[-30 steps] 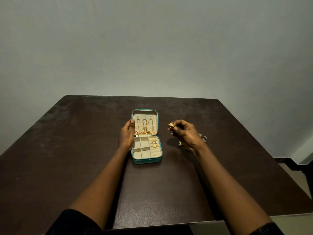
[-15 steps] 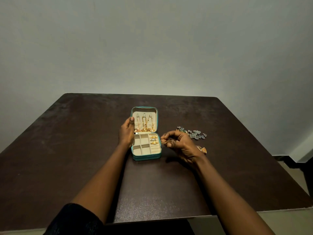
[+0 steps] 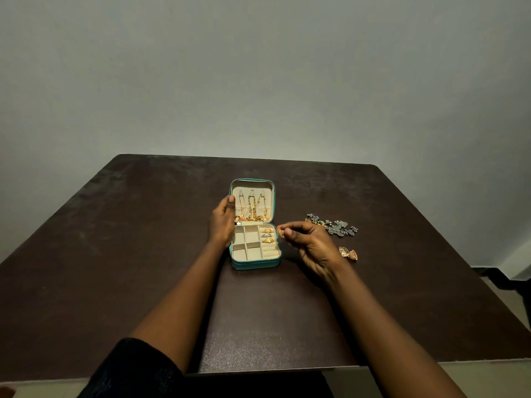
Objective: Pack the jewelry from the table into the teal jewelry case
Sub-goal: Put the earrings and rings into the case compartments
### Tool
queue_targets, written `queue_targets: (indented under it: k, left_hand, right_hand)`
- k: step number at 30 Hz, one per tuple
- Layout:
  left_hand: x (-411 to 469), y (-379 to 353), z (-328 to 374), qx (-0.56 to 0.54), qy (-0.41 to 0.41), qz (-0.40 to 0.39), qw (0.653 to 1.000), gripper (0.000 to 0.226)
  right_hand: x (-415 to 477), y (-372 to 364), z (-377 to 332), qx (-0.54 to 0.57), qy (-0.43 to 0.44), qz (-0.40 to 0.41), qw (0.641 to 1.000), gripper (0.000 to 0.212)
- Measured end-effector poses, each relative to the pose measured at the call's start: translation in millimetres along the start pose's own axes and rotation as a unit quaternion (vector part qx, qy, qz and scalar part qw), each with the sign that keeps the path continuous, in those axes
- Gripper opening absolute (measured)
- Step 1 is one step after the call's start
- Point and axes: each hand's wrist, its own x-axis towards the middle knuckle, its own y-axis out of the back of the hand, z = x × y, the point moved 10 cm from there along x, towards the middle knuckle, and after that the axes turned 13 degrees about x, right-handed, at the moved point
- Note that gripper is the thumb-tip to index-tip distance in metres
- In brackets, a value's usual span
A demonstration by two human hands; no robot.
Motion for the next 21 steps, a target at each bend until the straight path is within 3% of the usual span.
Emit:
queue_targets:
  k: [4, 13, 21]
  left_hand:
    - [0.1, -0.7, -1.7, -0.004, 0.003, -0.004, 1.000, 0.039]
    - [0.6, -1.8, -1.7, -0.002, 0.007, -0.002, 1.000, 0.038]
    - [0.1, -0.7, -2.9, 0.001, 0.015, 0.004, 1.000, 0.038]
  right_hand:
    - [1.2, 0.7, 7.6, 0.048, -0.037, 0.014, 0.998, 0.025]
    - [1.4, 0.6, 6.4, 0.040, -0.024, 0.034, 0.998, 0.021]
    - [-0.2, -1.3, -5.2, -0.216, 0.024, 0.064, 0.974, 0.008]
